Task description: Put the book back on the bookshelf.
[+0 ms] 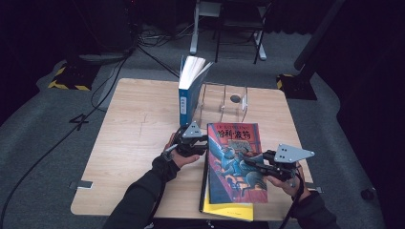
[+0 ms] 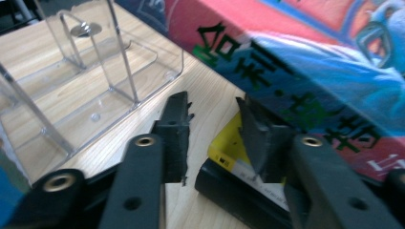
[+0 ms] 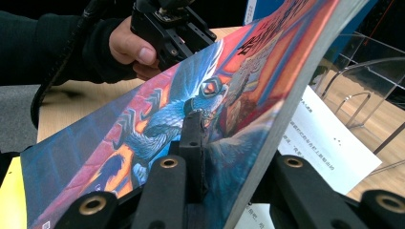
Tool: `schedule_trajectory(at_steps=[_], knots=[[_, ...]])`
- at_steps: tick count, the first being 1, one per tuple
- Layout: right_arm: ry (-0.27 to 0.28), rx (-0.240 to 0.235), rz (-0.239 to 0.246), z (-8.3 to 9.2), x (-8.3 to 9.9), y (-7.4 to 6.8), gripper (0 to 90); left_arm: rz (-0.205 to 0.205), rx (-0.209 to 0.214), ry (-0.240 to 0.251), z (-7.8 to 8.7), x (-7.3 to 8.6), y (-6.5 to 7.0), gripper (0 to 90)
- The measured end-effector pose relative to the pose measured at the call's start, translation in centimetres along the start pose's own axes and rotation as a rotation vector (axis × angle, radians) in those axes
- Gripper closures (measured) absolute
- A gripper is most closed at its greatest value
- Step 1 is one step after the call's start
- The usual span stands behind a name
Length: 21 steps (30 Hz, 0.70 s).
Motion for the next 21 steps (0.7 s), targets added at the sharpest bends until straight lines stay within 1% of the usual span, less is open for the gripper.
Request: schedule_trajectory(at_steps=[1,2,4,8,10,12,13,14,17,18,19,20,21], knots=[[0.002,0.001,0.001,0.0,0.0,0.0,74.3,-0.029,0.013,-0.002,0.1,-0.1,0.2,78.3],[0.003,0.002,0.004,0.0,-0.1,0.0,74.3,-0.044,0.025,-0.001,0.1,-0.3,0.4,85.6],[0.006,0.005,0.007,0.2,-0.2,-0.1,74.2,-0.041,0.037,0.001,0.2,-0.5,0.4,89.0],[0.023,0.022,0.023,0.5,-0.5,-0.1,74.2,-0.055,0.025,0.013,0.7,-1.5,0.4,89.7],[0.035,0.022,0.021,0.6,-0.5,-0.1,74.2,-0.057,0.019,0.019,0.8,-1.8,0.4,89.8],[0.040,0.027,0.026,0.6,-0.6,-0.1,74.1,-0.078,0.021,0.016,1.0,-2.2,0.3,89.8],[0.042,0.031,0.037,0.7,-0.7,-0.1,73.9,-0.088,0.012,0.013,1.1,-2.4,0.3,89.9],[0.043,0.036,0.044,0.7,-0.8,-0.2,73.6,-0.090,0.015,0.013,1.2,-2.5,0.2,89.9],[0.049,0.019,0.042,0.8,-0.9,-0.2,70.9,-0.088,0.009,0.027,1.6,-2.9,-0.1,89.9],[0.045,0.015,0.047,0.7,-1.0,-0.3,70.2,-0.087,0.018,0.029,1.7,-3.0,-0.2,89.9],[0.041,0.019,0.055,0.7,-1.1,-0.3,70.1,-0.089,0.021,0.030,1.7,-3.1,-0.1,89.9],[0.041,0.018,0.058,0.7,-1.1,-0.3,70.0,-0.095,0.015,0.026,1.7,-3.2,-0.1,89.9],[0.042,0.012,0.055,0.8,-1.2,-0.3,69.7,-0.097,0.014,0.025,1.7,-3.3,0.0,89.9]])
Point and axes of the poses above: each handheld gripper's, and its own axes: z roughly backward along the jaws, x roughly out of its underside, y roughly to its right, the point moved 3 cm from there along -z, roughly forward along the jaws
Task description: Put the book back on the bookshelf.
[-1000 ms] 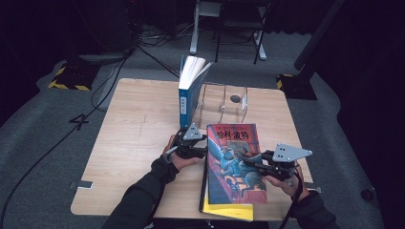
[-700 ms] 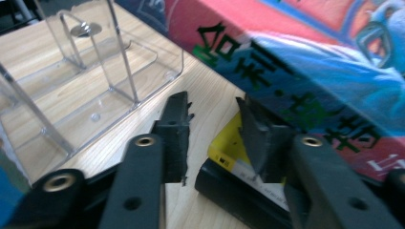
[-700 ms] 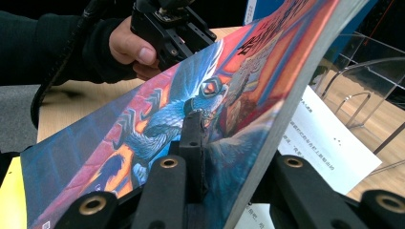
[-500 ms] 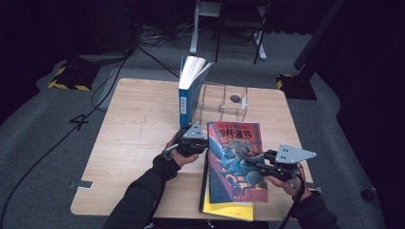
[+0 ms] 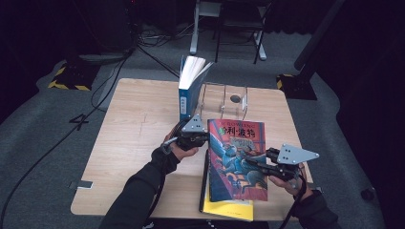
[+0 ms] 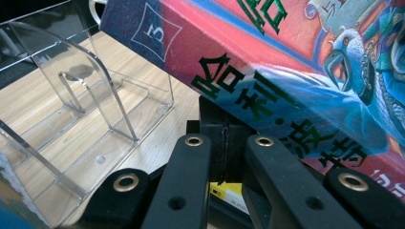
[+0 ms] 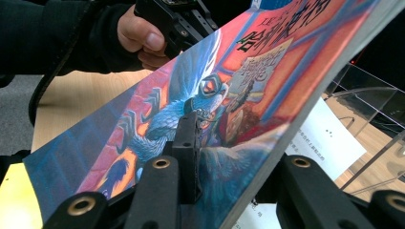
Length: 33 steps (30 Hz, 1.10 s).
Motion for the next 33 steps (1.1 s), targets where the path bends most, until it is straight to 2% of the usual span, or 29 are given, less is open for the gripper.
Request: schedule_trajectory(at_steps=[4,6,9,12,17,22,29,33], knots=[[-0.011,-0.002,0.004,0.1,-0.2,0.1,69.3,-0.005,-0.003,0.007,0.1,-0.5,0.2,90.0],[-0.016,0.026,0.027,0.1,-0.2,0.0,71.5,-0.015,-0.008,0.014,0.3,-0.9,0.1,90.0],[0.008,0.067,0.056,0.0,-0.6,-0.3,75.0,-0.025,-0.014,0.033,0.9,-1.6,-0.2,90.0],[0.031,0.096,0.060,-0.2,-0.9,-0.3,76.8,-0.037,-0.030,0.050,1.6,-2.4,-0.4,90.0],[0.076,0.115,0.057,-0.7,-1.1,-0.3,78.4,-0.054,-0.042,0.101,2.9,-3.3,-0.4,90.0],[0.087,0.140,0.084,-1.3,-1.6,-0.3,78.7,-0.061,-0.062,0.124,3.7,-3.8,-0.6,90.0],[0.106,0.162,0.098,-1.5,-1.8,-0.4,80.2,-0.081,-0.066,0.156,4.5,-4.8,0.2,90.0],[0.110,0.158,0.105,-1.3,-1.8,-0.7,80.7,-0.075,-0.057,0.184,4.8,-4.8,0.9,90.0]])
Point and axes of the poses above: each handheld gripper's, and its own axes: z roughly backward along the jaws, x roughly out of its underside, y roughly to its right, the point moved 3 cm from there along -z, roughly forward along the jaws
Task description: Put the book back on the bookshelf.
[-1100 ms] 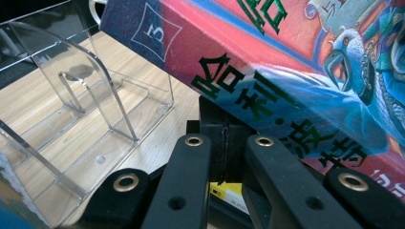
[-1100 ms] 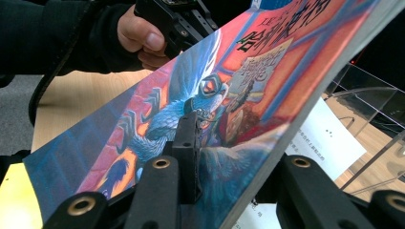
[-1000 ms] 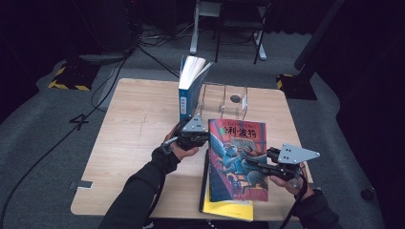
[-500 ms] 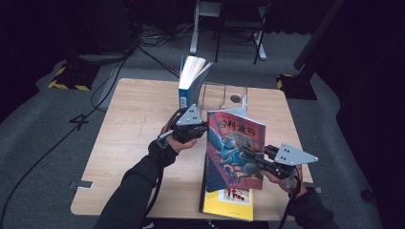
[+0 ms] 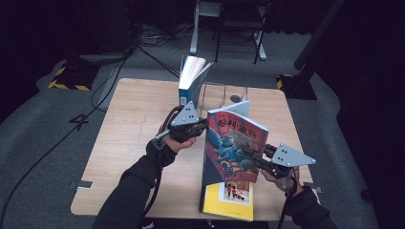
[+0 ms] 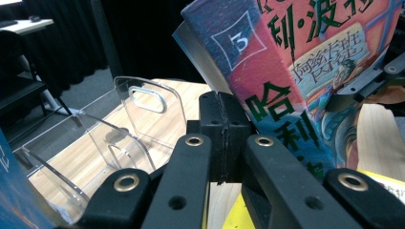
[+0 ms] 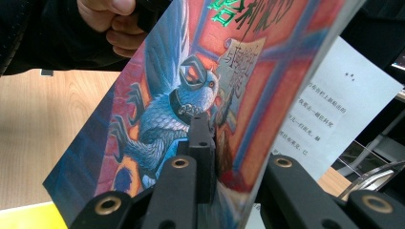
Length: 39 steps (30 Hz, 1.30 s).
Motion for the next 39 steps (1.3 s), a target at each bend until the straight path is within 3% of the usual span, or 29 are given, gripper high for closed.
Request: schedule_trajectory(at_steps=[15,24,29,32,39], knots=[[0.027,-0.023,0.023,1.2,-0.3,-1.3,80.8,-0.022,-0.001,0.039,1.5,-0.2,2.2,89.9],[0.034,-0.049,0.017,2.0,-0.3,-1.8,81.0,0.013,0.001,0.078,2.0,-0.1,3.4,89.9],[0.038,-0.069,0.006,2.4,-0.3,-2.1,81.0,0.029,0.022,0.103,2.4,-0.1,4.6,89.8],[0.037,-0.074,0.009,2.7,-0.4,-2.3,80.9,0.019,0.019,0.097,2.6,-0.1,5.1,89.8],[0.031,-0.074,0.017,3.1,-0.5,-2.7,80.8,0.035,0.013,0.100,2.8,0.5,5.8,89.6]])
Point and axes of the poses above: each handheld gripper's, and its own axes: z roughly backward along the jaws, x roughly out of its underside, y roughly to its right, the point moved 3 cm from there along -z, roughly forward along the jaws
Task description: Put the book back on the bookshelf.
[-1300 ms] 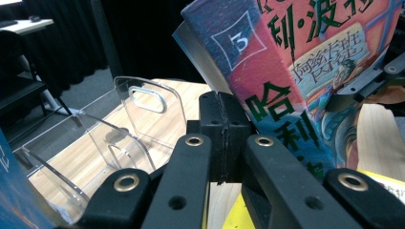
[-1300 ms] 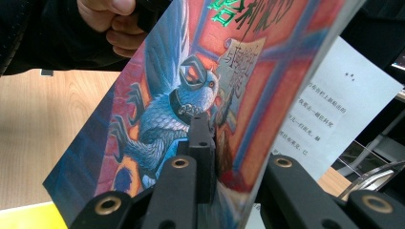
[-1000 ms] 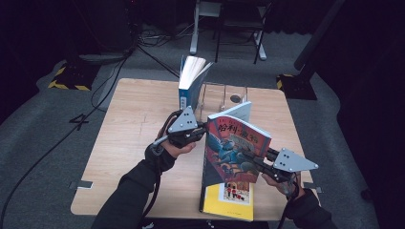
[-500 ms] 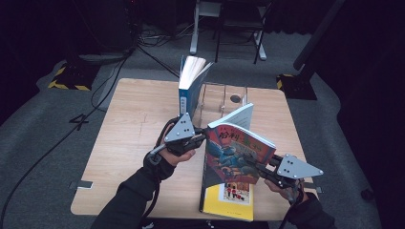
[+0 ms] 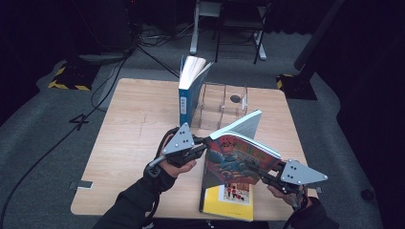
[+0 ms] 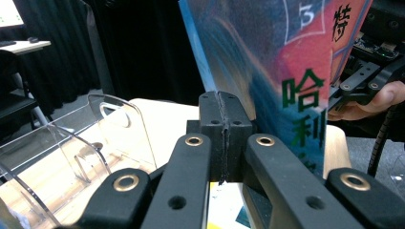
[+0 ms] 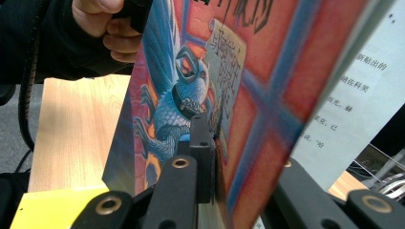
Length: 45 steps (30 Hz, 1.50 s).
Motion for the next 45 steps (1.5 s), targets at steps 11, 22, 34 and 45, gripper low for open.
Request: schedule_trajectory(at_steps=[11,22,34,45], knots=[[0.007,-0.027,0.003,0.6,0.0,-0.5,81.7,-0.023,-0.075,-0.049,0.8,1.3,0.7,72.9],[0.000,-0.043,0.028,0.9,0.0,-0.9,83.1,-0.003,-0.088,-0.120,1.6,4.1,0.8,61.4],[-0.004,-0.038,0.036,1.0,0.0,-1.2,83.1,0.038,-0.050,-0.246,2.2,7.4,2.0,52.7],[-0.003,-0.037,0.034,1.1,0.0,-1.4,83.0,0.051,0.062,-0.312,1.4,9.1,3.7,42.0]])
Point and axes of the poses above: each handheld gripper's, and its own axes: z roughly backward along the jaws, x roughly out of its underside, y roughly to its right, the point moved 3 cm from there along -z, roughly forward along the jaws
